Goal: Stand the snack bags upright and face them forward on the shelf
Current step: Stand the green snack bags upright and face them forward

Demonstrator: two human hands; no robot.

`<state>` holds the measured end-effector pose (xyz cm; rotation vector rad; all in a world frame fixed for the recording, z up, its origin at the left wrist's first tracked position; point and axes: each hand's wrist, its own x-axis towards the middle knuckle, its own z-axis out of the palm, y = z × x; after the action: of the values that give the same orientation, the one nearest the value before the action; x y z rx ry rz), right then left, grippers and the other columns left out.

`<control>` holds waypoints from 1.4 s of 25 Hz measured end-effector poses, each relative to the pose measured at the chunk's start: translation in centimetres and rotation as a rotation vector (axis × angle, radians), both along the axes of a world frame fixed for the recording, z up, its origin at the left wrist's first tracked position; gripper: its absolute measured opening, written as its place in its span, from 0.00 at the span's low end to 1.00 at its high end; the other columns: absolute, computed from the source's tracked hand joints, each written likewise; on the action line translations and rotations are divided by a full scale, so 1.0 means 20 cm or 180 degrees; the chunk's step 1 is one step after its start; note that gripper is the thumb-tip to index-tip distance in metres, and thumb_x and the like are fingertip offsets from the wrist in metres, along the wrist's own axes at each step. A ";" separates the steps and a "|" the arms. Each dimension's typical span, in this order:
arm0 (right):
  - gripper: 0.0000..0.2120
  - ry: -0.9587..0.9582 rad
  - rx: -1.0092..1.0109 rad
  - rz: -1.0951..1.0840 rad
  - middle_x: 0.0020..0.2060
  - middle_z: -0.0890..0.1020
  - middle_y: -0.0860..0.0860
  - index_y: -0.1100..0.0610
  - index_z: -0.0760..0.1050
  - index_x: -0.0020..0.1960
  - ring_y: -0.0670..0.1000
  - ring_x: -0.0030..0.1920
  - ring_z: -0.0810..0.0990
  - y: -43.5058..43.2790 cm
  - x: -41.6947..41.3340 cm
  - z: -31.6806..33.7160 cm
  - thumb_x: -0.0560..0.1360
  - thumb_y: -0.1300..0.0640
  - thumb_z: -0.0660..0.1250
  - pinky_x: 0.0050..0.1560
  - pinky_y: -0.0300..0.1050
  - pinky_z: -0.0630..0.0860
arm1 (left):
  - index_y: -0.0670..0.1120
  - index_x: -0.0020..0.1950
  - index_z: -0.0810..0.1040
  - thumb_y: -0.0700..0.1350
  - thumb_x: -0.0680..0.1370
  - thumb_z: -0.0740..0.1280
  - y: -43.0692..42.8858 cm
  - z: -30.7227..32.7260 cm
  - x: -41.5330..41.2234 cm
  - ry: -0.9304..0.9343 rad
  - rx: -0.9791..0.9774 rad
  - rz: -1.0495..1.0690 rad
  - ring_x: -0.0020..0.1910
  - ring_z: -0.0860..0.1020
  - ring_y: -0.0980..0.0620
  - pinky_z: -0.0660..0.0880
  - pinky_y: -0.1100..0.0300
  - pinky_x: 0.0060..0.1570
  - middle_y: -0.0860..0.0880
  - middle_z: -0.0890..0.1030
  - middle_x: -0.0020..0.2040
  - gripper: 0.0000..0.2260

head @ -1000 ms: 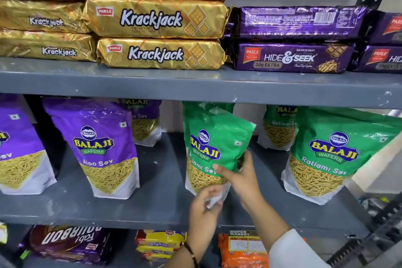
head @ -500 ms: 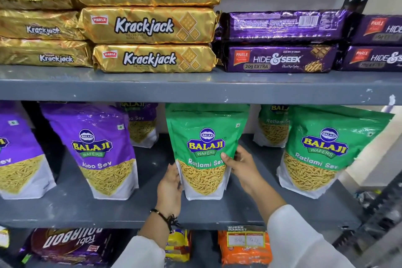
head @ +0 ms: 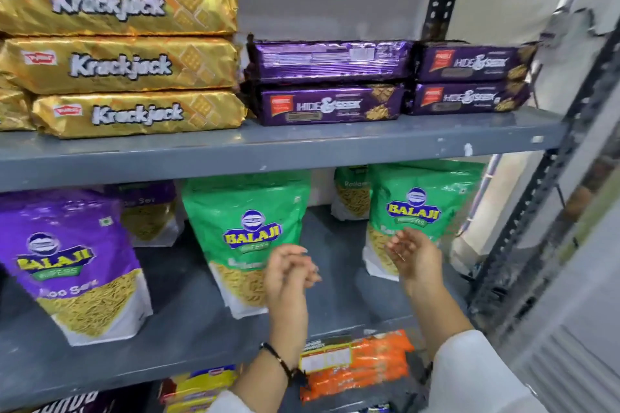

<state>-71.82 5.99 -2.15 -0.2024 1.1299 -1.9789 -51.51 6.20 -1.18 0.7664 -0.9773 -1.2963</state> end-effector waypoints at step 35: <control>0.31 0.1078 0.0758 0.1601 0.54 0.79 0.46 0.47 0.69 0.65 0.55 0.49 0.77 0.12 -0.76 -0.44 0.73 0.76 0.53 0.21 0.36 0.67 | 0.41 0.70 0.60 0.20 0.71 0.53 -0.01 -0.10 -0.85 -0.1647 0.0528 -0.1204 0.57 0.68 0.55 0.69 0.55 0.60 0.51 0.68 0.60 0.31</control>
<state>-86.94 8.46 -10.86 -0.6467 1.3585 -1.3843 -68.43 6.06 -3.26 1.1161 -1.4948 -1.5535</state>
